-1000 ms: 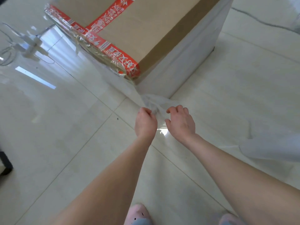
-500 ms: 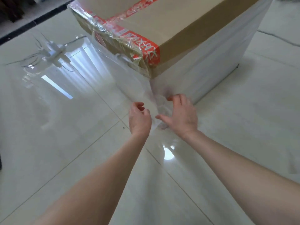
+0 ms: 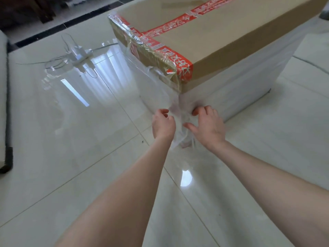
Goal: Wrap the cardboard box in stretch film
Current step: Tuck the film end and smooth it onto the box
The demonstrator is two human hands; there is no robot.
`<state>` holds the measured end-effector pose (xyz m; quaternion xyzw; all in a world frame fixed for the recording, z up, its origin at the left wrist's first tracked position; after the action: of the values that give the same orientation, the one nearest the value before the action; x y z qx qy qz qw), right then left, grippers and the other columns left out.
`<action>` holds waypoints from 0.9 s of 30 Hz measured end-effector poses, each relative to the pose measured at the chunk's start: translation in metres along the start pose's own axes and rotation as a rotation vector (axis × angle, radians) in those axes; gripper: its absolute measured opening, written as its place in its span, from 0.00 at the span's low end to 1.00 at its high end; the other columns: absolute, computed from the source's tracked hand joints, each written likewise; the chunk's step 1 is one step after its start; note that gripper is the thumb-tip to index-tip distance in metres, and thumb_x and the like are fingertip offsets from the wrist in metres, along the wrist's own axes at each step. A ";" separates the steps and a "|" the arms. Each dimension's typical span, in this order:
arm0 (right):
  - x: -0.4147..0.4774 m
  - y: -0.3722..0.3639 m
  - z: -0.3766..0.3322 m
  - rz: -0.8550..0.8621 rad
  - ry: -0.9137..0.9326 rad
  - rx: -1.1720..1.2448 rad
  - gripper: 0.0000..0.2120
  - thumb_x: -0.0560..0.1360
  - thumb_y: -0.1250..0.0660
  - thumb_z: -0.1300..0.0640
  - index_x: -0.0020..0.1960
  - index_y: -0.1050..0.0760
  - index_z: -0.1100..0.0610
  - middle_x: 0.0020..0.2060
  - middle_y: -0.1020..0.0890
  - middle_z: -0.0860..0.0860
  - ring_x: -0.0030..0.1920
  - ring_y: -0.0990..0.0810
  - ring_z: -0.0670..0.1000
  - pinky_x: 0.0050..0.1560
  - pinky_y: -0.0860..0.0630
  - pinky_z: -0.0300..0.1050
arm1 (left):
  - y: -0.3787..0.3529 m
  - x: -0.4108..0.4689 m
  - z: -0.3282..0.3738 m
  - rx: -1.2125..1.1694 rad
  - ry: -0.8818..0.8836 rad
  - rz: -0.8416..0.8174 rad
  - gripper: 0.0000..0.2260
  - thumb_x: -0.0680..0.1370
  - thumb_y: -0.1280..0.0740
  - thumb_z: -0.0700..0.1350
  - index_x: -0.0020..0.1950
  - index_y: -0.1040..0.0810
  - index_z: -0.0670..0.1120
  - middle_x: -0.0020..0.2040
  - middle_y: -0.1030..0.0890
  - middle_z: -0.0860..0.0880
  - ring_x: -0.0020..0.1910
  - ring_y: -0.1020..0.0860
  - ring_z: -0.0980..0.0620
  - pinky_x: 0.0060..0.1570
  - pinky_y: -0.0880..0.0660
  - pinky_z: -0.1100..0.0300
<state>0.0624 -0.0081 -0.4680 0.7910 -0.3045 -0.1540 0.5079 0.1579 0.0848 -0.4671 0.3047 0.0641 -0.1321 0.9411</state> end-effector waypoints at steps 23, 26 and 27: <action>0.006 0.000 0.008 -0.012 0.017 -0.014 0.19 0.74 0.35 0.41 0.58 0.28 0.51 0.57 0.27 0.52 0.60 0.31 0.55 0.59 0.32 0.48 | 0.011 -0.002 0.007 0.122 -0.065 -0.018 0.14 0.77 0.36 0.41 0.63 0.27 0.46 0.59 0.24 0.48 0.56 0.24 0.50 0.56 0.25 0.55; 0.009 -0.002 0.010 -0.007 0.031 -0.012 0.18 0.74 0.34 0.41 0.57 0.28 0.52 0.57 0.27 0.53 0.60 0.30 0.55 0.59 0.32 0.49 | 0.013 0.001 0.008 0.096 -0.058 0.001 0.14 0.77 0.36 0.41 0.63 0.26 0.47 0.59 0.23 0.48 0.57 0.24 0.50 0.55 0.25 0.55; 0.010 -0.002 0.010 -0.008 0.034 -0.017 0.18 0.74 0.34 0.42 0.56 0.28 0.52 0.57 0.26 0.53 0.60 0.30 0.55 0.58 0.33 0.49 | 0.013 0.001 0.008 0.081 -0.055 0.009 0.14 0.77 0.36 0.41 0.63 0.26 0.47 0.59 0.23 0.48 0.57 0.24 0.51 0.55 0.25 0.56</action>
<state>0.0650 -0.0212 -0.4731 0.7904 -0.2913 -0.1449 0.5190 0.1629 0.0902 -0.4531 0.3389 0.0317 -0.1386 0.9300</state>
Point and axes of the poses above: each hand's wrist, its own x-axis towards the middle knuckle, its own y-axis out of the back of the hand, z = x × y, the point moved 1 cm from there along x, towards the middle knuckle
